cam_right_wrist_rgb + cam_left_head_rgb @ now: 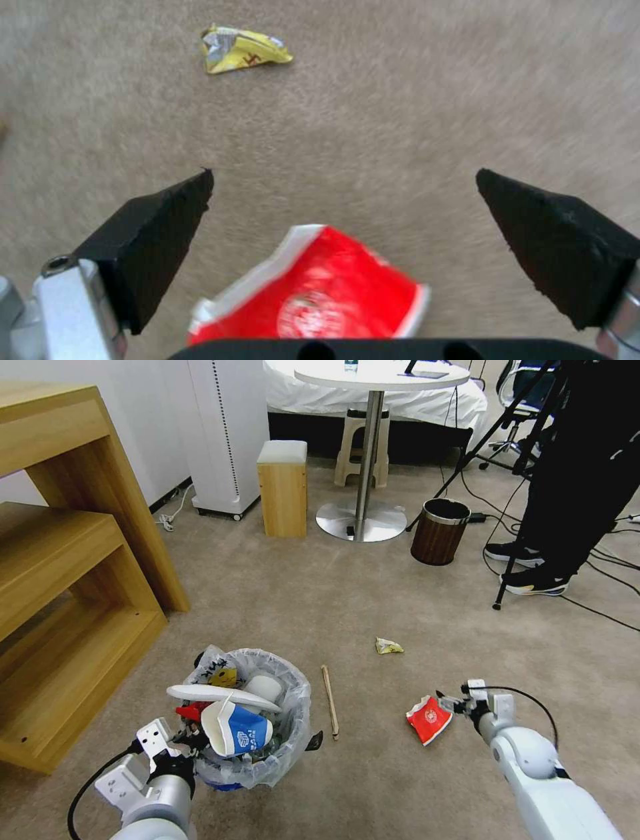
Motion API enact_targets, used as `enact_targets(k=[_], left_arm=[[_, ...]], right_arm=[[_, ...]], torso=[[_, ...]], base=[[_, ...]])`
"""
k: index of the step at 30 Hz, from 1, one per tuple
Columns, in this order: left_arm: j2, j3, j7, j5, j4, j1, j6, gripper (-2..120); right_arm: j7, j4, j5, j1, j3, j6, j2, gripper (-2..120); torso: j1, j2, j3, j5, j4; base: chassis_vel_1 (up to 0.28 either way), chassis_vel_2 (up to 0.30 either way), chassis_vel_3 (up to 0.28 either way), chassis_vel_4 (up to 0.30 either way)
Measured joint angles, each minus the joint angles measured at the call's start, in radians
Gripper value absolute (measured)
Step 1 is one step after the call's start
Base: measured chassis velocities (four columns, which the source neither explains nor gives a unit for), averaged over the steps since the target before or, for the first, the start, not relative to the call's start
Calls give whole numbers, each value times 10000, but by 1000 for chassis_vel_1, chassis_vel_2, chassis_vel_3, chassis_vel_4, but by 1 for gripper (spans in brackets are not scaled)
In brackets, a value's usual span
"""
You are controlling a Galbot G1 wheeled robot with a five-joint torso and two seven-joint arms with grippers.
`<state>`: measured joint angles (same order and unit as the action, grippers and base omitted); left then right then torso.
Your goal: Pick up the trash bin and place the garbage on the floor into it.
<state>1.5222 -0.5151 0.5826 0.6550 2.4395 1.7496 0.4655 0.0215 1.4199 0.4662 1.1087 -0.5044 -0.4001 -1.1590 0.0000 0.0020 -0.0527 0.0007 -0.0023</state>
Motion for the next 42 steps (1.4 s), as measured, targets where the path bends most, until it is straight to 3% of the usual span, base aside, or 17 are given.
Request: enact_targets(k=[8,14,16,19,23,25,35,42], left_arm=[[145,140,-8,-209,-53,-8,-27,0],[163,167,-19,-266,-67,-2,-41,0],[159,166,-20,-266,-73,6,-52,0],[115,116,-24,-234,-74,25,-73,0],[79,68,-26,-179,-74,17,-80,0],[50,51,-28,-123,-74,-16,-84,0],[-60,-16,-29,41,-227,-190,-94,0],[-134,-17,23,126,-260,-305,-97,0]], right_arm=[[-845,-783,1555,-334,-27,-598,-819,93],[-1590,-1252,2080,-664,-57,-1166,-1195,68],[-1701,-1419,2172,-787,-58,-1286,-1274,65],[-1769,-1734,2169,-957,-59,-1340,-1392,48],[-1784,-1885,2113,-1030,-58,-1342,-1431,40],[-1798,-2023,2057,-1099,-60,-1342,-1444,30],[-1895,-1504,2069,-816,-18,-1295,-1253,21],[-2071,-939,2113,-561,32,-1316,-1147,0]], torso=[[0,0,0,0,-2],[0,0,1,0,-2],[0,1,0,0,-2],[0,1,1,0,-1],[0,1,1,0,-1],[0,1,1,0,0],[0,1,1,1,-3],[0,0,1,1,-2]], base=[[0,0,0,0],[0,0,0,0],[0,0,0,0],[0,0,0,0],[0,0,0,0],[0,0,0,0],[0,0,0,0],[0,0,0,0]])
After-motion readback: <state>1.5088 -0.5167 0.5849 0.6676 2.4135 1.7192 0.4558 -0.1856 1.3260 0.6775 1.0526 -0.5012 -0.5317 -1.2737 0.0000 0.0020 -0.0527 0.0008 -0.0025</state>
